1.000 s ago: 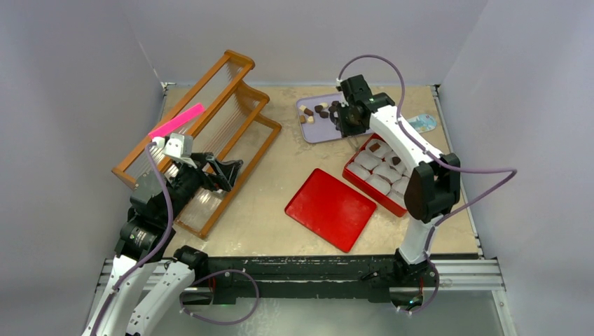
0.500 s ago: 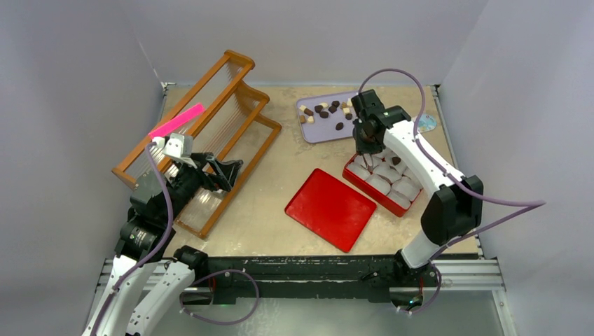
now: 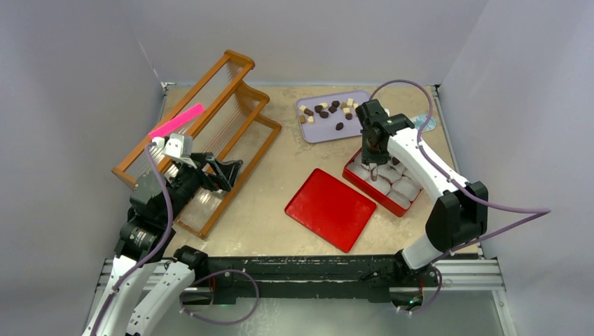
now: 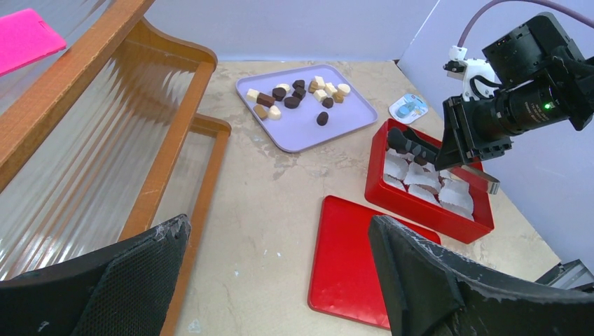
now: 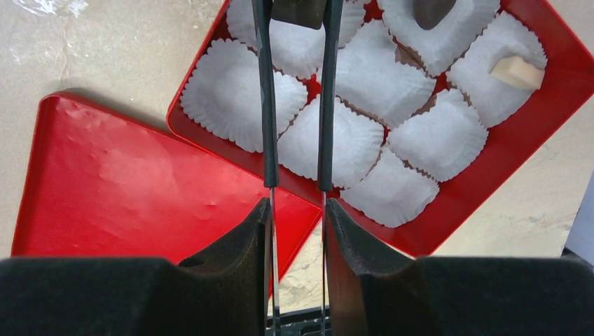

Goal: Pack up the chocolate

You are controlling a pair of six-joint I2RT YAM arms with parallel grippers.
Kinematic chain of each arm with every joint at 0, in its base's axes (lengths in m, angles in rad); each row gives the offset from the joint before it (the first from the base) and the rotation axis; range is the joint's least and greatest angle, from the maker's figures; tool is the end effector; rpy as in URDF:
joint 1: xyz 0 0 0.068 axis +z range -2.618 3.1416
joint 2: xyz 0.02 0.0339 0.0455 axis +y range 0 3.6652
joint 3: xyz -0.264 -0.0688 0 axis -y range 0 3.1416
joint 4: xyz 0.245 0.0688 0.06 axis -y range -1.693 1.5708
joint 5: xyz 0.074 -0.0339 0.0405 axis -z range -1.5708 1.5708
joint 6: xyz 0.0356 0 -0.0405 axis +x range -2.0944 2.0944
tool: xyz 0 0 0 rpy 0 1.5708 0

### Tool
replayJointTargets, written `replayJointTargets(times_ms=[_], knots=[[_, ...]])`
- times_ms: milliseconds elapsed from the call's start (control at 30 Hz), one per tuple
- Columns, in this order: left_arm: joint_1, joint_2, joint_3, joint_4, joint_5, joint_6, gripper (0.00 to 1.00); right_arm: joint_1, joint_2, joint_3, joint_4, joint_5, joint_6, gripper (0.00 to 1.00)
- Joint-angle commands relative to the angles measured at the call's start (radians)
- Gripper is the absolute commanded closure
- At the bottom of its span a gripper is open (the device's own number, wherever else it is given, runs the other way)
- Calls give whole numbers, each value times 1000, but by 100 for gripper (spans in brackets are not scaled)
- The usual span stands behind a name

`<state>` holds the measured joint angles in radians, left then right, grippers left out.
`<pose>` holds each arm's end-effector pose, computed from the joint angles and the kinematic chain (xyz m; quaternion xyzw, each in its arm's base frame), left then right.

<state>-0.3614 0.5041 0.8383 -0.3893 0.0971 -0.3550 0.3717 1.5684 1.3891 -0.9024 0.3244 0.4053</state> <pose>0.1016 -0.0421 0.3720 0.0357 0.7254 -0.2737 0.6306 0.3039 0.1063 0.2977 0.0552 0.9567 -0.0545 0.2805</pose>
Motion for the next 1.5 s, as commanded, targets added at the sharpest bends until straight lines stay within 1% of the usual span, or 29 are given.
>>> replayJointTargets(times_ms=[0,300,433,700,900,1233,1367,1467], knots=[[-7,-5,5,12,-1,11,2,-4,-52,-25,-15,27,44,78],[-8,-5,5,12,-3,11,2,-2,-56,-65,12,1,63,77],[-8,-5,4,12,-3,11,3,-3,-54,-75,26,3,65,74],[-8,-5,4,12,-4,11,3,-4,-34,-72,34,20,65,64],[-7,-6,6,12,-2,11,2,-3,-44,-59,23,32,64,60],[-8,-8,6,11,-1,11,2,-4,-74,-31,-18,46,58,61],[-8,-8,7,11,-2,11,3,-3,-95,12,-39,45,57,62],[-8,-7,6,12,-2,11,2,-3,-115,36,-18,43,34,62]])
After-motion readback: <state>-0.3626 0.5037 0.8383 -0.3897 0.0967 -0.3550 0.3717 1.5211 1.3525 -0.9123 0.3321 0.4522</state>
